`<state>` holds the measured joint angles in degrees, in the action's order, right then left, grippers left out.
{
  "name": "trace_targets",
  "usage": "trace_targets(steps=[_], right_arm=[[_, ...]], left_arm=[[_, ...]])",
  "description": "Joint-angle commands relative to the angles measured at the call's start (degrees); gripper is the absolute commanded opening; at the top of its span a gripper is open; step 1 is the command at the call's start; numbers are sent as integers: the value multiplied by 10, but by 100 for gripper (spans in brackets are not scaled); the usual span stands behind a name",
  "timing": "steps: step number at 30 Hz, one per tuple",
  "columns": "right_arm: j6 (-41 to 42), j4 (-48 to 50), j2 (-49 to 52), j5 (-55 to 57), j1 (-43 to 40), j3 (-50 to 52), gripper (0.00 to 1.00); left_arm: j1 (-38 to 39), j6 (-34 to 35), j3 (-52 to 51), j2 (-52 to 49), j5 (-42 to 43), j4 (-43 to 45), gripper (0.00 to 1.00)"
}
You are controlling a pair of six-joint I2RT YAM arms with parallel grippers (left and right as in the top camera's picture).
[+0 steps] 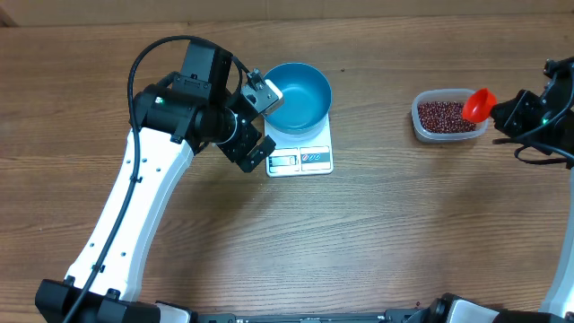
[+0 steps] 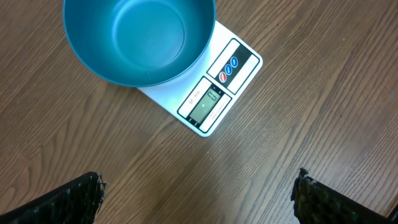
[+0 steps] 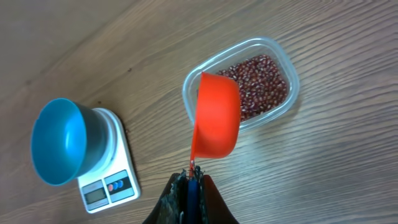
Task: Scoop item into bowl and weigh 150g on scale
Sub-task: 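Move the red cup right and dip it into the bean tub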
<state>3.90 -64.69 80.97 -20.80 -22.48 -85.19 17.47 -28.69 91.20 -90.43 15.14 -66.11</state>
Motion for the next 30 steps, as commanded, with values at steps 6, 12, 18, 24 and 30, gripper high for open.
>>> trace_targets(steps=[6,12,18,24,30], right_arm=[[-81,21,53,25,-3,-19,4],[-135,70,85,34,0,-19,4],[-181,87,118,34,0,-18,4],[-192,82,168,34,0,-13,4],[-192,89,212,50,0,-13,4]], left_arm=[[-2,-9,-4,-3,-3,-1,99],[-2,-9,-4,-3,-3,-1,99],[-2,-9,-4,-3,-3,-1,100],[-2,-9,-4,-3,-3,-1,99],[-2,-9,-4,-3,-3,-1,99]])
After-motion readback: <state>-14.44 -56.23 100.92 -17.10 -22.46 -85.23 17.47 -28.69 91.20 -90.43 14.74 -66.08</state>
